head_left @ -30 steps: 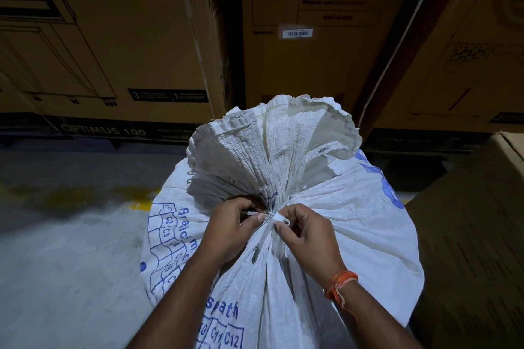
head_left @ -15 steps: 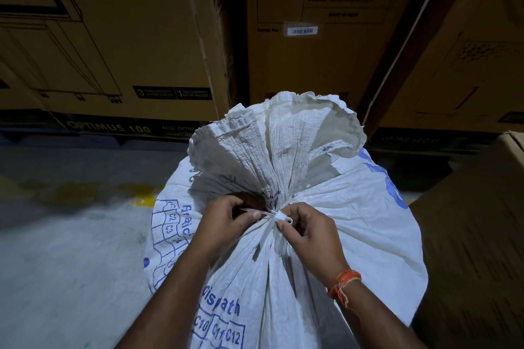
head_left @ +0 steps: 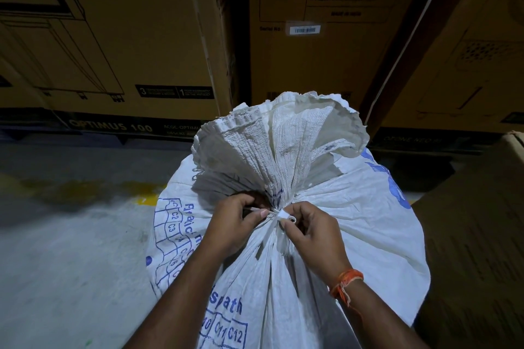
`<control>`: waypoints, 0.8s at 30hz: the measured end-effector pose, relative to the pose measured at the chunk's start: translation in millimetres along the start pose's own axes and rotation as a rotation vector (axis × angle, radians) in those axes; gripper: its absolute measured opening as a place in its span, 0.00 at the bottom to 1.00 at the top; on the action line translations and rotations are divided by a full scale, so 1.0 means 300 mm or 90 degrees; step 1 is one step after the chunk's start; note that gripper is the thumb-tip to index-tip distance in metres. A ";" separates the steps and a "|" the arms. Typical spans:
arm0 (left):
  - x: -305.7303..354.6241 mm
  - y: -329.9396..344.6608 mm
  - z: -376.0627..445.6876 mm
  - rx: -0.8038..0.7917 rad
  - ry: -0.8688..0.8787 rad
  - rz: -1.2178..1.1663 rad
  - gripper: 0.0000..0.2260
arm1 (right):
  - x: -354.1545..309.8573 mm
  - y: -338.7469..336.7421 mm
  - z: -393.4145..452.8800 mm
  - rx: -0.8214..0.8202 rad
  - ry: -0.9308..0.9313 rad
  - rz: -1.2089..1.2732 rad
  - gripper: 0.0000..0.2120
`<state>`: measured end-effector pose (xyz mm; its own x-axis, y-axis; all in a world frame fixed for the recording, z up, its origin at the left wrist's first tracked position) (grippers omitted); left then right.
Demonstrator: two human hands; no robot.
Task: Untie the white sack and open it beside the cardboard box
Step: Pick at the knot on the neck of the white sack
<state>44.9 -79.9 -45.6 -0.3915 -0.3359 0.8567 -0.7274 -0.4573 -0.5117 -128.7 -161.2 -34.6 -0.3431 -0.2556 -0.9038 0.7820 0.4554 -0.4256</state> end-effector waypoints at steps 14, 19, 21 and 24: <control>0.021 0.001 -0.013 0.001 -0.006 0.017 0.04 | -0.010 -0.002 -0.001 -0.006 0.002 -0.007 0.05; -0.022 -0.035 -0.007 0.012 -0.024 0.021 0.09 | -0.010 -0.005 0.000 -0.004 -0.001 -0.015 0.05; -0.026 -0.035 -0.003 0.021 -0.015 0.026 0.04 | -0.006 -0.002 0.001 -0.005 0.004 -0.013 0.05; -0.023 -0.031 0.000 0.022 -0.017 0.028 0.08 | -0.005 -0.003 0.002 -0.003 0.007 -0.009 0.05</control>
<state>54.2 -73.4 -46.7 -0.4070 -0.3783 0.8314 -0.6900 -0.4691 -0.5513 -128.5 -161.6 -32.8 -0.3598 -0.2527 -0.8982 0.7745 0.4559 -0.4385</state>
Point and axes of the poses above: each hand's wrist, its own z-axis towards the middle knuckle, its own y-axis out of the palm, x = y × z, the point moved 6 cm from there along z, towards the middle knuckle, and after that the axes turned 3 degrees about x, right-handed, at the moved point
